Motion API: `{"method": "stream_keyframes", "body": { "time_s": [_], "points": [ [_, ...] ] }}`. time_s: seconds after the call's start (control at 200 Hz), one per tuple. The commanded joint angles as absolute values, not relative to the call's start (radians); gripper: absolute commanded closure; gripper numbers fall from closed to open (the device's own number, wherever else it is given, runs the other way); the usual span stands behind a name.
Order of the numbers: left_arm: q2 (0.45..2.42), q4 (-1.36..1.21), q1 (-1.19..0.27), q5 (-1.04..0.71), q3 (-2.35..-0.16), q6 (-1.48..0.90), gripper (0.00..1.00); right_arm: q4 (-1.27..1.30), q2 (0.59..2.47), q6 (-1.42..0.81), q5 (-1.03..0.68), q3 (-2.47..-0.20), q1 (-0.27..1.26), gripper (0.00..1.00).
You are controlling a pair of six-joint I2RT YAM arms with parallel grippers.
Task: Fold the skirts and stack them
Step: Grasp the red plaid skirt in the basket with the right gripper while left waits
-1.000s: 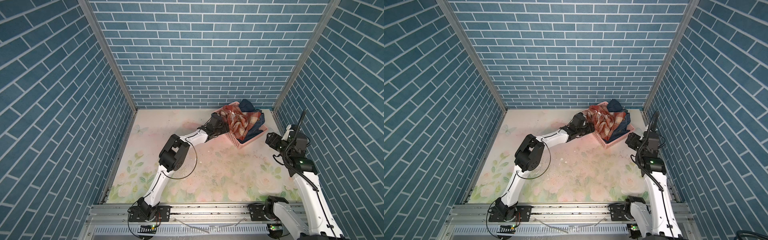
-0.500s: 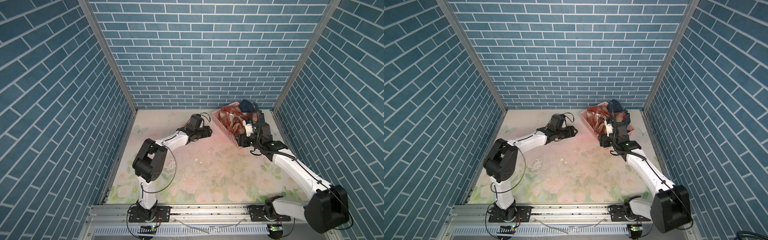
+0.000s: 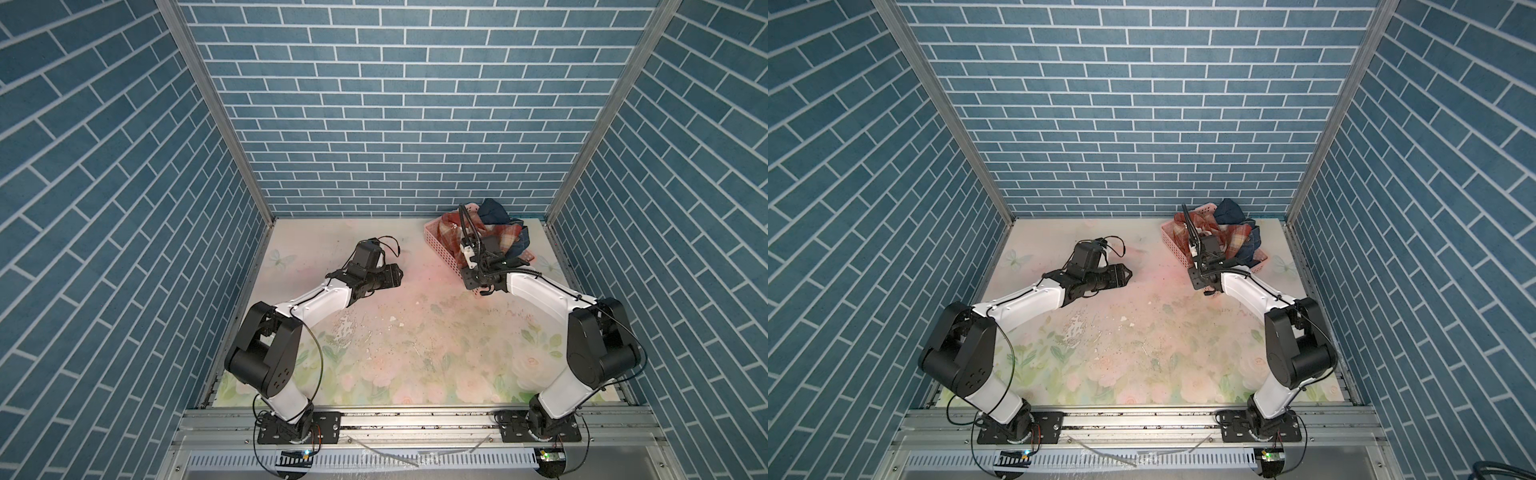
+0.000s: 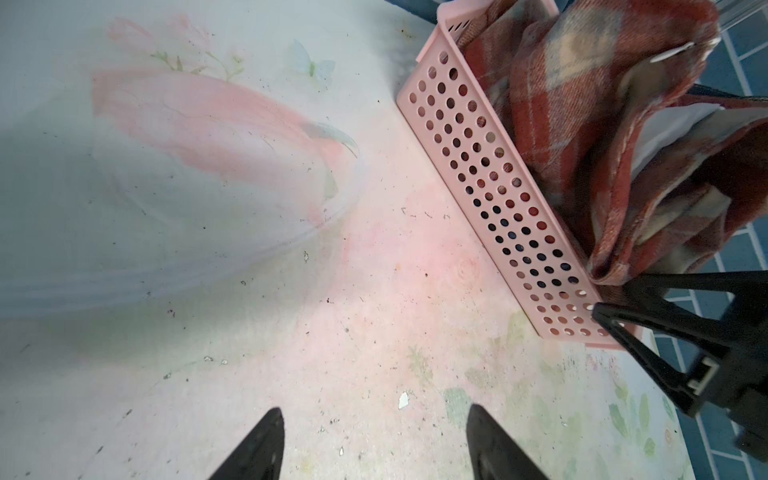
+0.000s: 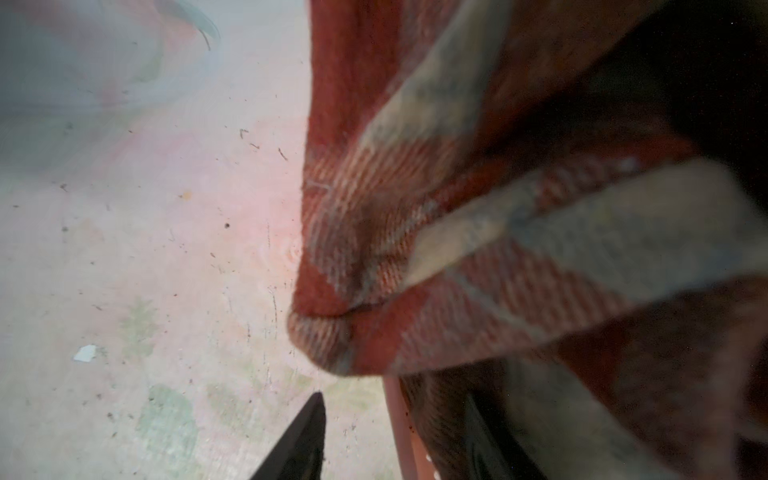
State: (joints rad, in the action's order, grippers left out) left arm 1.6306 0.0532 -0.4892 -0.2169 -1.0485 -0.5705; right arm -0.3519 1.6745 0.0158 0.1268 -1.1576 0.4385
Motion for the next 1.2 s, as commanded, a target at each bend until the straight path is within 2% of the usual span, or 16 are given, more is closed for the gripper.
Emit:
{"method": "stream_keyframes", "body": {
  "time_s": [0.0, 0.1, 0.18, 0.265, 0.35, 0.4, 0.74, 1.195],
  "points": [
    [1.592, 0.050, -0.489, -0.199, -1.032, -0.549, 0.30, -0.368, 1.717, 0.058, 0.173, -1.204, 0.439, 0.51],
    [1.580, 0.062, -0.489, -0.193, -1.032, -0.540, 0.30, -0.363, 1.753, 0.059, 0.196, -1.207, 0.437, 0.57],
    [1.570, 0.061, -0.489, -0.183, -1.028, -0.536, 0.30, -0.364, 1.775, 0.053, 0.186, -1.214, 0.437, 0.68],
    [1.562, 0.063, -0.488, -0.176, -1.025, -0.536, 0.30, -0.360, 1.786, 0.034, 0.172, -1.213, 0.432, 0.83],
    [1.556, 0.067, -0.488, -0.173, -1.025, -0.535, 0.30, -0.368, 1.784, 0.013, 0.171, -1.209, 0.421, 0.90],
    [1.552, 0.068, -0.489, -0.171, -1.023, -0.535, 0.30, -0.372, 1.773, -0.002, 0.175, -1.200, 0.410, 1.00],
    [1.552, 0.071, -0.491, -0.164, -1.028, -0.524, 0.30, -0.360, 1.654, -0.095, 0.156, -1.079, 0.268, 1.00],
    [1.547, 0.091, -0.497, -0.141, -1.032, -0.505, 0.30, -0.333, 1.755, -0.120, 0.181, -1.155, 0.125, 1.00]
  ]
}}
